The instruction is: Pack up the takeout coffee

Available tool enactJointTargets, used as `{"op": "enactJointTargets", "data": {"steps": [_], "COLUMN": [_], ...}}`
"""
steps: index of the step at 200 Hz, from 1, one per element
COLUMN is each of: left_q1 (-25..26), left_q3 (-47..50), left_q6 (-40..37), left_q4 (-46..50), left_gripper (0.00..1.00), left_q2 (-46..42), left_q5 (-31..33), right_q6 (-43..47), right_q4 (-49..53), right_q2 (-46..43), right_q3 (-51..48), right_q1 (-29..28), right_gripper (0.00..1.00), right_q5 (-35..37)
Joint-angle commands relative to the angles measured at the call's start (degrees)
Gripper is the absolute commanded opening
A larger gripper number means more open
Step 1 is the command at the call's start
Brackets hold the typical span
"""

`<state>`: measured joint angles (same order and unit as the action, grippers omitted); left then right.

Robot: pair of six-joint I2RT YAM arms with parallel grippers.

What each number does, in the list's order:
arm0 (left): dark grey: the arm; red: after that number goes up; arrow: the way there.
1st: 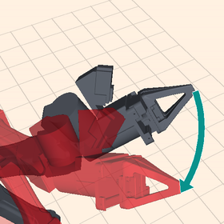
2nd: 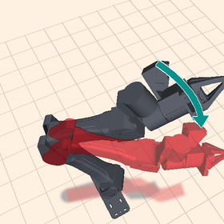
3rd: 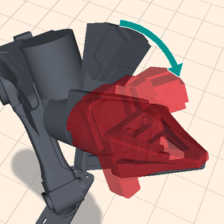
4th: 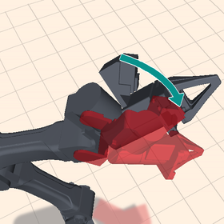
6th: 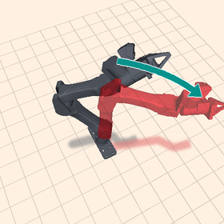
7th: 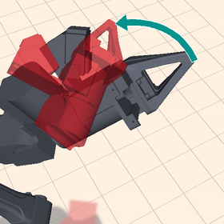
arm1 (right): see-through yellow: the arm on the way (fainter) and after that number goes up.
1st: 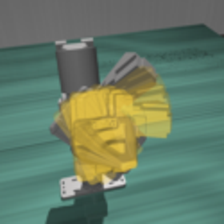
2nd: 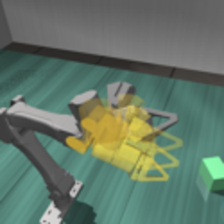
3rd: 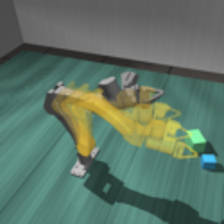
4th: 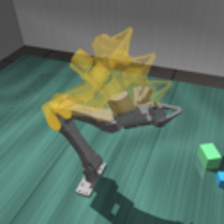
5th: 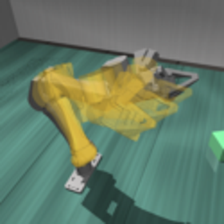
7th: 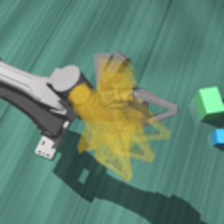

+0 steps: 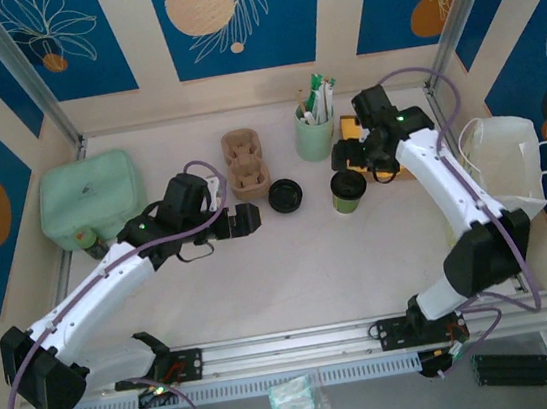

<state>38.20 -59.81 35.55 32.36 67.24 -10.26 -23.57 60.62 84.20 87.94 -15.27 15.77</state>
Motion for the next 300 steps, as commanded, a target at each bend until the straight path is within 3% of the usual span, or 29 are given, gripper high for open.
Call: {"op": "enactJointTargets", "data": {"steps": [1, 46, 108, 168, 212, 231, 250, 264, 287, 300], "left_q1": [0.79, 2.68, 5.76, 5.85, 5.85, 5.89, 5.87, 5.89, 5.86, 5.84], "left_q3": [-2.57, -4.45, -6.77, -7.25, -7.25, -7.37, -7.55, -7.63, -7.84, -8.00], "left_q6": [0.35, 1.08, 1.65, 1.28, 1.19, 1.24, 1.31, 1.42, 1.57, 1.56], "left_q4": [-0.88, -3.01, -6.45, -8.12, -8.85, -8.98, -8.97, -8.85, -8.73, -8.54], "left_gripper": [0.99, 0.99, 0.99, 1.00, 0.99, 0.99, 0.99, 0.99, 0.99, 0.99], "left_q2": [0.25, 2.00, 4.77, 6.24, 7.17, 7.45, 7.53, 7.51, 7.58, 7.73], "left_q5": [-0.70, -2.26, -4.31, -6.06, -6.70, -6.96, -6.96, -6.88, -6.70, -6.53], "right_q6": [-1.12, 0.11, 4.63, 4.04, 3.32, 3.08, 2.85, 2.65, 2.01, 1.71], "right_q4": [4.80, 9.51, 10.63, 8.11, 4.77, 3.79, 2.87, 2.08, 1.10, 0.84], "right_q2": [-6.57, -13.27, -15.02, -9.30, -5.99, -4.52, -3.91, -4.45, -6.41, -7.72], "right_q3": [6.32, 15.62, 16.14, 11.90, 9.47, 8.69, 8.04, 7.47, 7.19, 7.39], "right_q1": [-0.53, 4.96, 25.02, 28.85, 31.83, 32.22, 32.57, 32.58, 32.63, 32.64], "right_gripper": [0.91, 0.91, 0.92, 0.92, 0.86, 0.78, 0.60, 0.41, 0.00, 0.00], "right_q5": [-0.94, 2.92, 2.98, 5.76, 3.16, 2.49, 1.74, 0.70, -0.69, -1.08]}}
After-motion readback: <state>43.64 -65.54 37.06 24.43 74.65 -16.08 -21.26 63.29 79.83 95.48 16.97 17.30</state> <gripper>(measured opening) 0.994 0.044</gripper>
